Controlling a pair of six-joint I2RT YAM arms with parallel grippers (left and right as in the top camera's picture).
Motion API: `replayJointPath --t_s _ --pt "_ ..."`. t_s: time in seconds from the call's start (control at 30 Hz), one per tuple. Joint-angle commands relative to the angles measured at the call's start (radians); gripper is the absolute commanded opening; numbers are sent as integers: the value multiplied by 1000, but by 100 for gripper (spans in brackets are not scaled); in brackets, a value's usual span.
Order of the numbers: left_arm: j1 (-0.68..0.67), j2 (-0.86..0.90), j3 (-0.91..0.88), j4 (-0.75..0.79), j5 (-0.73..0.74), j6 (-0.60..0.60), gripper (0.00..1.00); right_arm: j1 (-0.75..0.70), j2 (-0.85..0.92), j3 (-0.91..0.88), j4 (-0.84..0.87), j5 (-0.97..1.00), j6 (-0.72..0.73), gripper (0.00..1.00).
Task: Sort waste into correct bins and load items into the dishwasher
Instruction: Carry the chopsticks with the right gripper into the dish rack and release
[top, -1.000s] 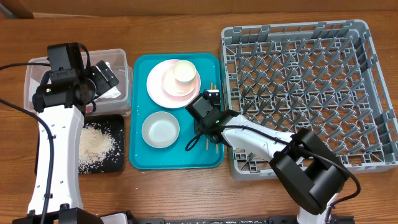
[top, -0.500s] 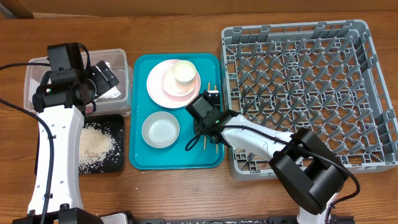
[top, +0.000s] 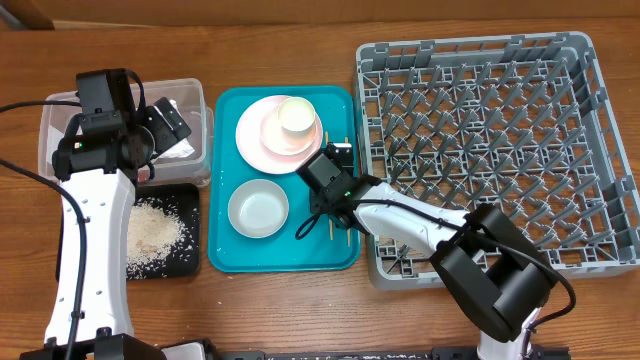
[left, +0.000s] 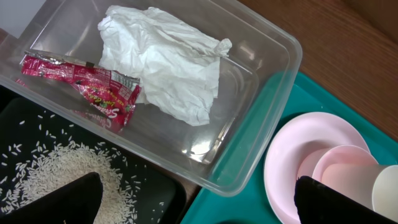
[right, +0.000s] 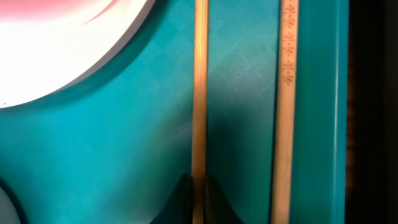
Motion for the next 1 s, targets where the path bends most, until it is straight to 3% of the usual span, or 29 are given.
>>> replayJointPath --t_s 0.0,0.43,0.8,0.97 --pt "-1 -3 22 1 -2 -10 100 -1 11 34 -5 7 4 4" --pt "-1 -3 22 2 -2 -10 100 -58 -218 119 -138 18 -3 4" --pt "-1 -3 22 1 -2 -10 100 -140 -369 119 -285 82 -187 4" --pt "-1 -3 22 1 -2 -10 100 -192 -369 117 -342 82 -188 4"
